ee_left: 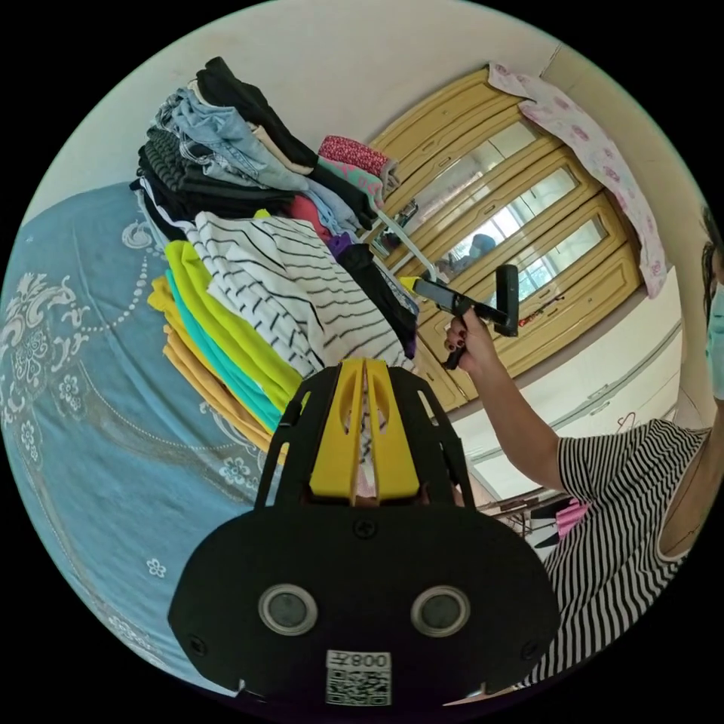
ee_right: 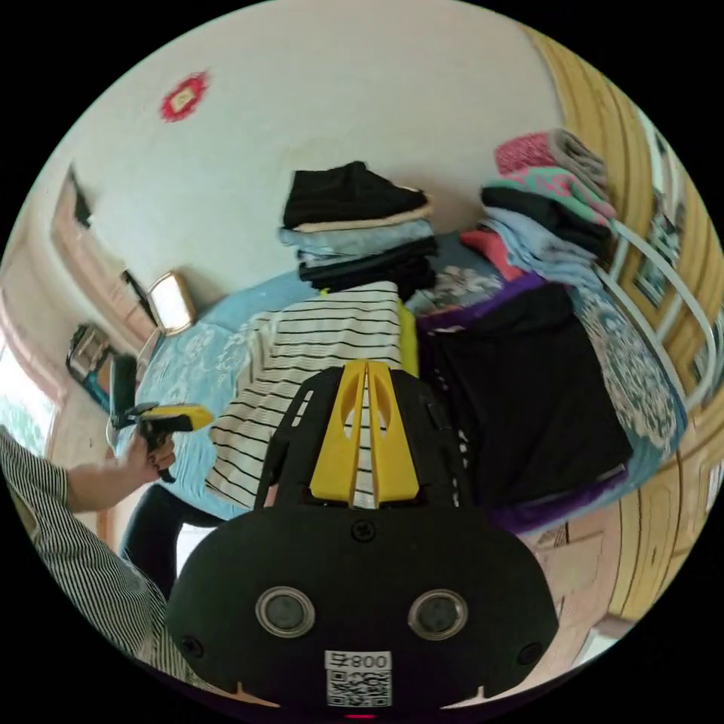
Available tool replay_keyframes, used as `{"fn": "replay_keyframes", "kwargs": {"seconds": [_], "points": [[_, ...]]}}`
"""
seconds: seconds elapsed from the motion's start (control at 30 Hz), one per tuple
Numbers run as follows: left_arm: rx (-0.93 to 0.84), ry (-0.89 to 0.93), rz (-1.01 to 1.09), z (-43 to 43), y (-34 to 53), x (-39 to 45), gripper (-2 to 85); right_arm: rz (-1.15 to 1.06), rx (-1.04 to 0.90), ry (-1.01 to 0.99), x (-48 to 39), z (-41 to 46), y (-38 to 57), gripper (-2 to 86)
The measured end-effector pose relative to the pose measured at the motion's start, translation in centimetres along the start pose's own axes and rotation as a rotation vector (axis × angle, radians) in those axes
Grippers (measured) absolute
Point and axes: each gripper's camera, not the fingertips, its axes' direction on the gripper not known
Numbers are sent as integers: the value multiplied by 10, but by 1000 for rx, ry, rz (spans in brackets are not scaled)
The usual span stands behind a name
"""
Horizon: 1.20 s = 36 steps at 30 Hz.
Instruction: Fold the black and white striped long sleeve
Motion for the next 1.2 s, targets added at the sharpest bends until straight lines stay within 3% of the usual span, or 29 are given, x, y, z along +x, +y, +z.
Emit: {"fn": "replay_keyframes", "kwargs": {"seconds": [0.23, 0.47, 0.6, 0.97, 1.1, 1.2], "points": [[-61, -113, -34, 4, -14, -27, 1, -64, -282, 15, -15, 113, -40, 1], [-4, -35, -46, -37, -9, -25, 1, -27, -122, -21, 17, 78, -65, 2], [30, 28, -27, -60, -4, -17, 2, 64, -23, 72, 58, 61, -80, 6], [15, 58, -51, -112, 2, 8, 2, 128, -167, 320, 130, 136, -191, 76], [10, 54, -75, -129, 2, 17, 2, 159, -254, 394, 151, 160, -216, 68], [7, 50, -95, -144, 3, 27, 2, 219, -245, 338, 171, 157, -228, 45]]}}
